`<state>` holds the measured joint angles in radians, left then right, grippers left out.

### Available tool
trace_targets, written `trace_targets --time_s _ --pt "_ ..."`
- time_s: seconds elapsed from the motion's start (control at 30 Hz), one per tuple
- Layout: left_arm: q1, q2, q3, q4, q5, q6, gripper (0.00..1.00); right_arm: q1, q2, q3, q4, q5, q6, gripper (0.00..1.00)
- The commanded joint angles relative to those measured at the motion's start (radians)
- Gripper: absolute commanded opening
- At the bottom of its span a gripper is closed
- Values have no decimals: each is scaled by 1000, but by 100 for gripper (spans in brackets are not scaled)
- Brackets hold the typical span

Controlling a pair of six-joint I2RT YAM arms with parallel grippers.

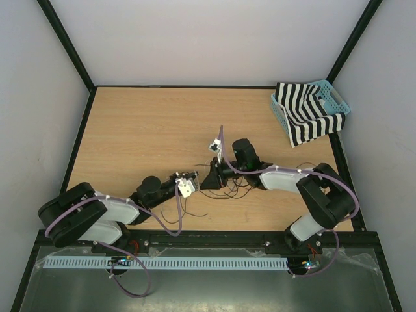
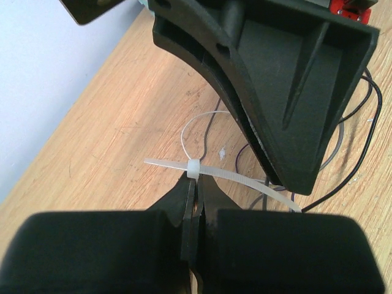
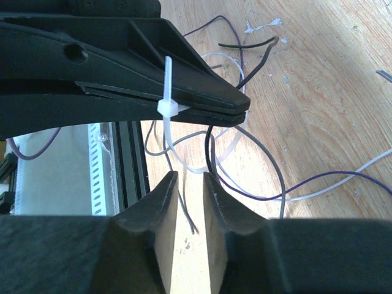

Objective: Zip-tie the wires
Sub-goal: Tie the cable at the center of the board.

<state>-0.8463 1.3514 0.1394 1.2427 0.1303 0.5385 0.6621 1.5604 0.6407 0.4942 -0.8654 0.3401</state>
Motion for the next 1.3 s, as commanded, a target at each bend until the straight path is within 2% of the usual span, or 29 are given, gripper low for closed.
trace_targets --time_s 0.0,0.27,0.43,0.67,0.9,1.27 --pt "9 12 19 12 9 -35 0 -4 -57 -7 -57 6 -56 36" --pt "13 21 15 14 29 -40 0 -4 -128 50 -151 72 -99 44" --pt "15 10 6 13 49 -41 0 -5 -125 127 -169 115 -59 45" --pt "15 3 2 14 60 -46 0 -4 -51 203 -170 101 -14 44" --pt "15 -3 1 14 56 -44 0 -4 -14 211 -161 68 19 44" --pt "15 3 3 15 52 -46 0 -3 -8 188 -120 25 55 35"
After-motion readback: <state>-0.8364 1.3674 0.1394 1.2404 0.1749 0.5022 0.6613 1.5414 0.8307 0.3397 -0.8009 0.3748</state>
